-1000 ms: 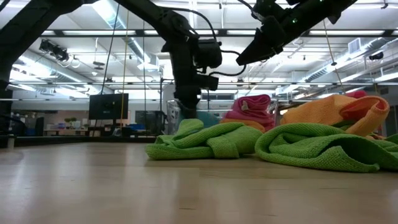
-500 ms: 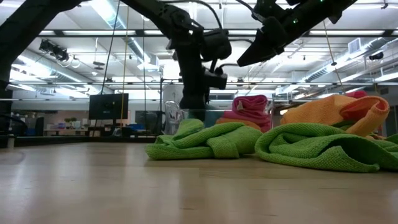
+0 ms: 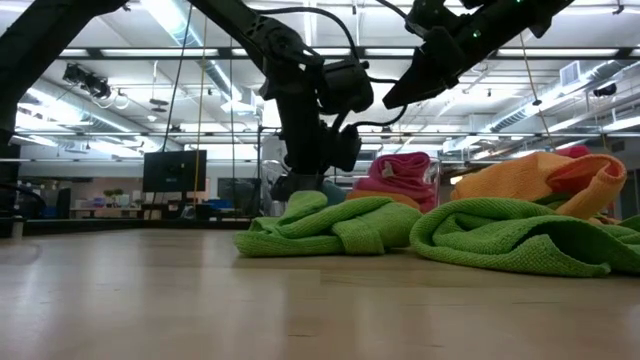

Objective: Fold microfiber towels
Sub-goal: Put the folded blue microfiber cloth into the transparent bin

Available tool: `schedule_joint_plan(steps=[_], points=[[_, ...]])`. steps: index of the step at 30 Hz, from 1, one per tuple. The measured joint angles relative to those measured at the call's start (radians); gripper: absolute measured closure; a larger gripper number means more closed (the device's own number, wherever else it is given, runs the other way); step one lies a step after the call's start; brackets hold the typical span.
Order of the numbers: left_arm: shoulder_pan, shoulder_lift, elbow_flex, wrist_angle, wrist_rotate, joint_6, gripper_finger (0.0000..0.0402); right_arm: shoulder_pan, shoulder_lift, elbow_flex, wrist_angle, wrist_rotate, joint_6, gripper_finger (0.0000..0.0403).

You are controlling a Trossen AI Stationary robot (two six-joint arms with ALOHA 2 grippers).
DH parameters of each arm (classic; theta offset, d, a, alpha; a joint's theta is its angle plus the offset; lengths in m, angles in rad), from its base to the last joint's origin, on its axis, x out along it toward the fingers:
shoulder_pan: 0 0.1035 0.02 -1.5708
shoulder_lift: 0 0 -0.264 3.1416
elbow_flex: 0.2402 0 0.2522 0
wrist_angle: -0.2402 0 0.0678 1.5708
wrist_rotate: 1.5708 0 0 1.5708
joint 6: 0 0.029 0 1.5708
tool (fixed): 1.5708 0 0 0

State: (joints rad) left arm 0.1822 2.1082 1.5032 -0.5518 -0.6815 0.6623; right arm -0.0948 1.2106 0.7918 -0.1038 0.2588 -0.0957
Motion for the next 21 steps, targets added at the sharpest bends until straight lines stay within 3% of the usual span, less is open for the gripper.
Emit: schedule_joint_plan(steps=[17, 21], points=[[-0.003, -0.004, 0.031, -0.056, 0.056, 0.142, 0.0213, 0.000, 0.000, 0.000, 0.004, 0.001, 0.002, 0.0162], [0.002, -0.005, 0.081, -0.137, 0.145, 0.160, 0.0202, 0.000, 0.000, 0.000, 0.005, 0.001, 0.002, 0.0162]])
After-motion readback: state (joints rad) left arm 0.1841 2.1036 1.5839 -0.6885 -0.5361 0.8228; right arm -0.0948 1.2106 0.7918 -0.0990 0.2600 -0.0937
